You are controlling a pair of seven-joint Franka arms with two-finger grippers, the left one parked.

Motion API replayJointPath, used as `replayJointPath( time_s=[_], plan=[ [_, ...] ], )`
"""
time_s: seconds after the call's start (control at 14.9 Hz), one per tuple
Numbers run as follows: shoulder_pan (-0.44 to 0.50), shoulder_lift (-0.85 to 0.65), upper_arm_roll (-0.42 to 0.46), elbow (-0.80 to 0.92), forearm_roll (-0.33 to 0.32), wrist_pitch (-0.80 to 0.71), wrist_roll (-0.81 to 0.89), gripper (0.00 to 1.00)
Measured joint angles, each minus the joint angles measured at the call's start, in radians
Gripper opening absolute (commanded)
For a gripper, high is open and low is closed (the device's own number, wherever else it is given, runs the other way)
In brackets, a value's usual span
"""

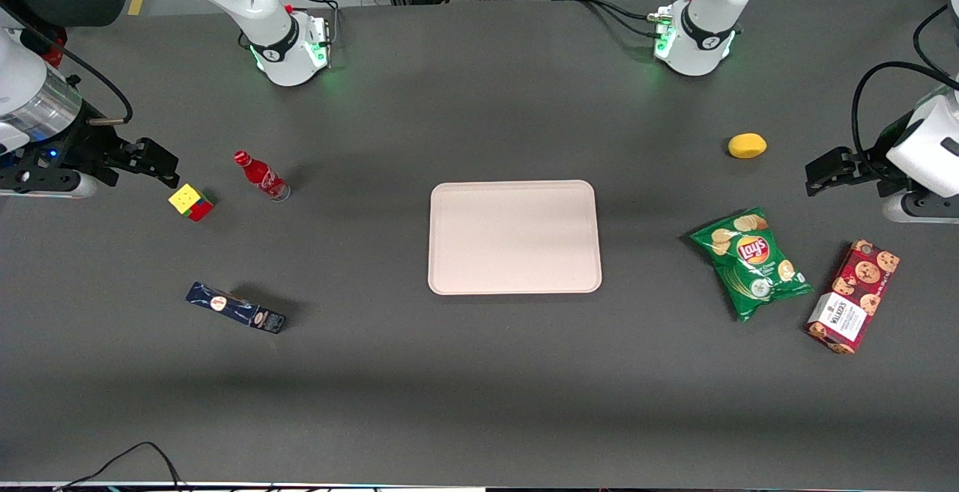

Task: Place coke bottle on tray
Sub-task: 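Move the right gripper over the red Coca-Cola bottle lying on its side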

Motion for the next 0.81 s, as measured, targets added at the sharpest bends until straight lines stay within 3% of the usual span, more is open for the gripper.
replayJointPath(
  time_s=[0.81],
  plan=[
    [0.0,-0.001,0.0,-0.069,0.044,-0.021,-0.001,1.0]
  ],
)
